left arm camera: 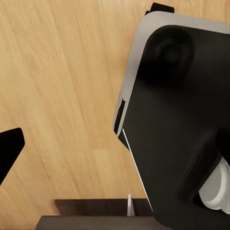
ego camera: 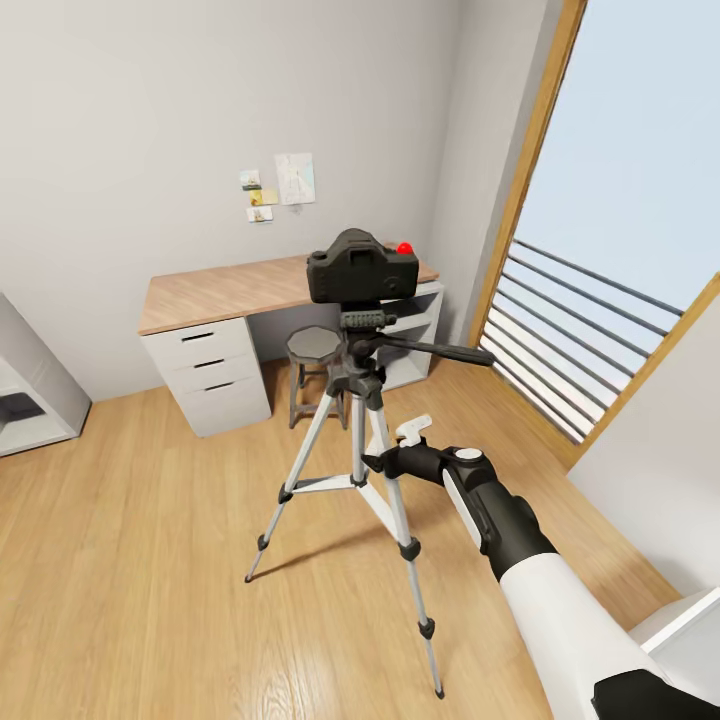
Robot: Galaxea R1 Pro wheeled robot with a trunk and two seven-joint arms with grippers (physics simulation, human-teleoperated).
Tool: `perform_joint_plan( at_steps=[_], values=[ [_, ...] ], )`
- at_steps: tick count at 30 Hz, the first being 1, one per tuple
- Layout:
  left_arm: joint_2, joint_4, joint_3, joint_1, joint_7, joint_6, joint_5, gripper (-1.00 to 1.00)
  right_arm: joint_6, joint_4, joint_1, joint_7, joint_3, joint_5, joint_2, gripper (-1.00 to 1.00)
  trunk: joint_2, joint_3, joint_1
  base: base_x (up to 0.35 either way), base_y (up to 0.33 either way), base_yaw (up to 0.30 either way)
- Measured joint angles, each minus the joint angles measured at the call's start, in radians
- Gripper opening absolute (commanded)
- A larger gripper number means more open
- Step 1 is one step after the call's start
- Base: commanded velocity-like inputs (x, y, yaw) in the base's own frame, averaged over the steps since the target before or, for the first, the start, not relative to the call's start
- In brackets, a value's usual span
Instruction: Attach the digital camera to the camera tripod in the bedroom.
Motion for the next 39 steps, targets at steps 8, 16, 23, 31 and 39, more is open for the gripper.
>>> perform_joint_plan(
  at_steps=[8,16,23,31,39],
  values=[
    [-0.001,-0.001,0.001,0.0,-0.005,-0.001,-0.001,1.0,0.0,0.003,0.0,-0.001,0.0,0.001,-0.001,1.0,0.0,0.0,0.0,0.0,0.0,0.0],
    [0.001,0.001,0.001,0.001,-0.006,-0.002,-0.001,1.0,0.002,0.016,0.0,0.0,-0.001,0.004,-0.002,1.0,0.0,0.0,0.0,0.0,0.0,0.0],
    [0.002,0.006,0.003,0.001,-0.002,-0.002,0.0,1.0,0.004,0.038,-0.002,0.004,0.0,0.007,-0.01,1.0,0.0,0.0,0.0,0.0,0.0,0.0],
    [0.002,0.014,0.033,0.0,0.001,-0.001,0.0,1.0,0.004,0.05,-0.001,0.01,0.003,0.007,-0.053,1.0,0.0,0.0,0.0,0.0,0.0,0.0],
    [0.005,0.019,0.153,0.0,0.004,-0.002,0.0,1.0,0.001,0.097,0.024,0.014,0.003,0.009,-0.086,1.0,0.0,0.0,0.0,0.0,0.0,0.0]
  ],
)
